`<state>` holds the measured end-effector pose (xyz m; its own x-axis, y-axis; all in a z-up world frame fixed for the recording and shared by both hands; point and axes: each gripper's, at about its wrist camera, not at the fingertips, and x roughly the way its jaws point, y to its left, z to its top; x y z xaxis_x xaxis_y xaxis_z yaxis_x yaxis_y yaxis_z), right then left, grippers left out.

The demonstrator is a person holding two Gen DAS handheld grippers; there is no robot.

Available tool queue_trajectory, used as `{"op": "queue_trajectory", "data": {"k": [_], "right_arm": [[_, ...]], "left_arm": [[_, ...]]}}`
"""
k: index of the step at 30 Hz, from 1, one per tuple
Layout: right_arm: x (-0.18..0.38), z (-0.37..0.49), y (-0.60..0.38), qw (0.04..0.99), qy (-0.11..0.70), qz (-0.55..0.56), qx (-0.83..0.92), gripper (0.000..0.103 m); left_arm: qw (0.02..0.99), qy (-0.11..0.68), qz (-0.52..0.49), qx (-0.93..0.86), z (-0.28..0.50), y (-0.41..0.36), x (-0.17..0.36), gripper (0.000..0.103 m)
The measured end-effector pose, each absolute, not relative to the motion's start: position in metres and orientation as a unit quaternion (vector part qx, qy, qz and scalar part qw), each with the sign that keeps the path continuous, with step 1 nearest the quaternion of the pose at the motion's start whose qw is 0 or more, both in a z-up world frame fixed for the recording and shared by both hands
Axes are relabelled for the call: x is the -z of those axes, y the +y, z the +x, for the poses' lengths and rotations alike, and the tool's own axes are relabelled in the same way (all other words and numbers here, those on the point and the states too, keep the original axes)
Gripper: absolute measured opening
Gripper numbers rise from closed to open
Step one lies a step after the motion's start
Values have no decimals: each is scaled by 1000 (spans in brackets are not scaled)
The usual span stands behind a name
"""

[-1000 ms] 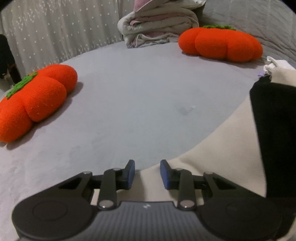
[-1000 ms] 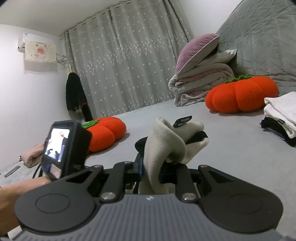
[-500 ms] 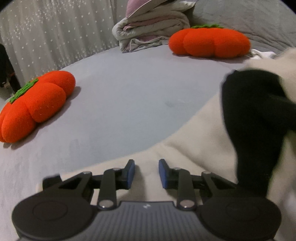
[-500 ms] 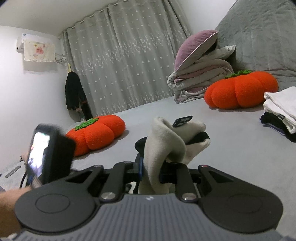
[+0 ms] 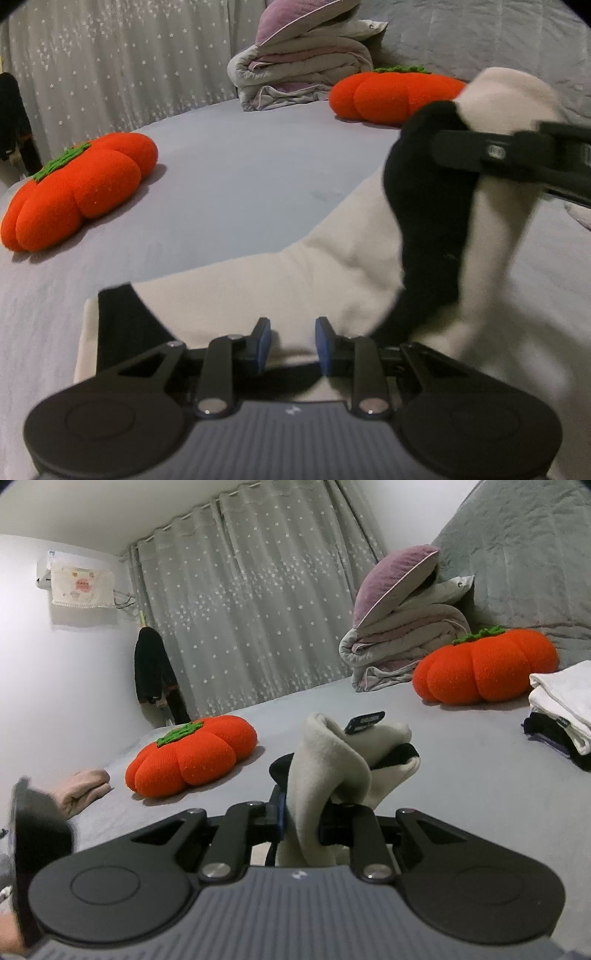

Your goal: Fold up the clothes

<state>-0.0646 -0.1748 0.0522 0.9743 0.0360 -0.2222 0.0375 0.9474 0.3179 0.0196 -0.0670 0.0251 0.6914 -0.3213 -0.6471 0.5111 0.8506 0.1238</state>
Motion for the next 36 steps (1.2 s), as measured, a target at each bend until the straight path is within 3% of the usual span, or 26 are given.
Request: {"op": "queue_trajectory", "data": {"k": [6,15,19,24,36], "right_arm": [[-54,-65,-171,979,112,168,-4,20],[-70,-71,-133,988,102,92,-77,20],[-72,-66,-127,989,105,71,-77,20],[-72,-54,-118,990,109,58,-68,20],[-36,-24,-13,962,166,-188,-111,20]], "left_arm": [[910,319,131,231,13,-64,-16,25],[906,322,91,260,16,-45,-20,26],[885,364,-22,289,30,0,-41,29],[885,360,-131,266,49,73,-68,31],[864,368,-245,240,70,128,-65,33]]}}
